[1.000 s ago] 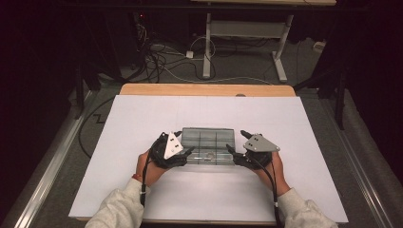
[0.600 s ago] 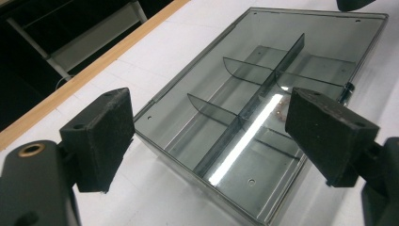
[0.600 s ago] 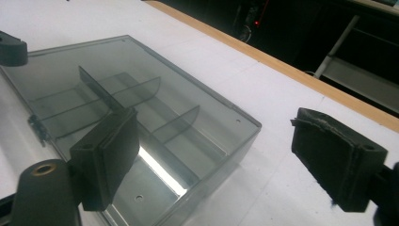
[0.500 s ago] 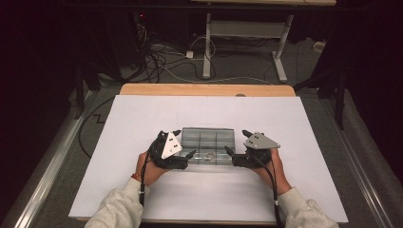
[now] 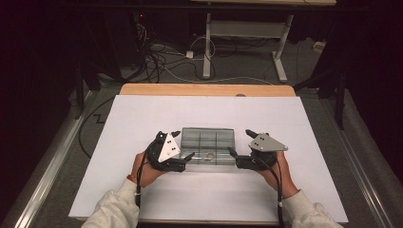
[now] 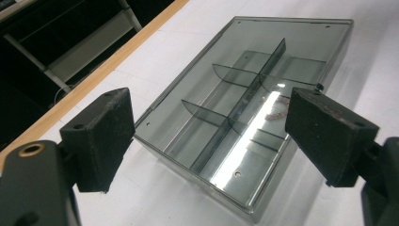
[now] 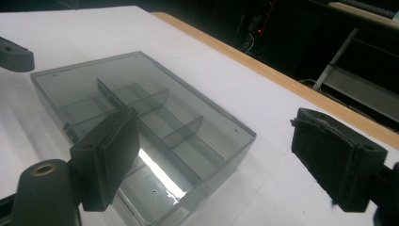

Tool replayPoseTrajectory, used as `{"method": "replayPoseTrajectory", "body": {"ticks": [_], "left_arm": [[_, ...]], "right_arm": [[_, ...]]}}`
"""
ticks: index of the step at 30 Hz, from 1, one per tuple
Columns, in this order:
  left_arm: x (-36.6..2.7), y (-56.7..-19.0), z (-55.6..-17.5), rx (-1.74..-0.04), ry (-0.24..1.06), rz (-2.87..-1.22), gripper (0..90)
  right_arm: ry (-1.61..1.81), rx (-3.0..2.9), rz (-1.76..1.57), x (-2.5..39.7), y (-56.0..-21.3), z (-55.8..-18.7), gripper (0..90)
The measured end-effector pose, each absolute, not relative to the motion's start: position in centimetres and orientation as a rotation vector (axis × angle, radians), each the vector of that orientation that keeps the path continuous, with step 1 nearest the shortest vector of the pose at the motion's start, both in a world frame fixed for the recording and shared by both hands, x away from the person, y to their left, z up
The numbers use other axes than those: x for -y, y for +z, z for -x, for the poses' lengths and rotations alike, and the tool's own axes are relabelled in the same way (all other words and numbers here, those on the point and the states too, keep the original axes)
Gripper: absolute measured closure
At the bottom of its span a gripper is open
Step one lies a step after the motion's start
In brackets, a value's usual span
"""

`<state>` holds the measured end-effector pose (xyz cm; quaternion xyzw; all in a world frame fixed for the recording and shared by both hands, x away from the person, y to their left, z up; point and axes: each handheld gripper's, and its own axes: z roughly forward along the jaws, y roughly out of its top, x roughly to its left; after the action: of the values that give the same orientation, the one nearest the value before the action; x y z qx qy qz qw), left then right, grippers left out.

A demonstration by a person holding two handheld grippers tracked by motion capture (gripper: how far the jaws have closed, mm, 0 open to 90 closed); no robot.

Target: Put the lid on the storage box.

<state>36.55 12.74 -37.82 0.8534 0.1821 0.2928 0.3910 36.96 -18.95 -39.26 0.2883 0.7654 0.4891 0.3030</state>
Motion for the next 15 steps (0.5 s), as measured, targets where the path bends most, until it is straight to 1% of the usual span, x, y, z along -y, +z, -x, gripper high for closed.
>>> {"method": "replayPoseTrajectory", "body": {"ticks": [15], "left_arm": [[-12.9,-37.0,-35.2,-0.412,0.761,-2.168,15.9]], "right_arm": [[1.28,-2.007,-0.712,19.8,-37.9,-34.8,16.4]]}}
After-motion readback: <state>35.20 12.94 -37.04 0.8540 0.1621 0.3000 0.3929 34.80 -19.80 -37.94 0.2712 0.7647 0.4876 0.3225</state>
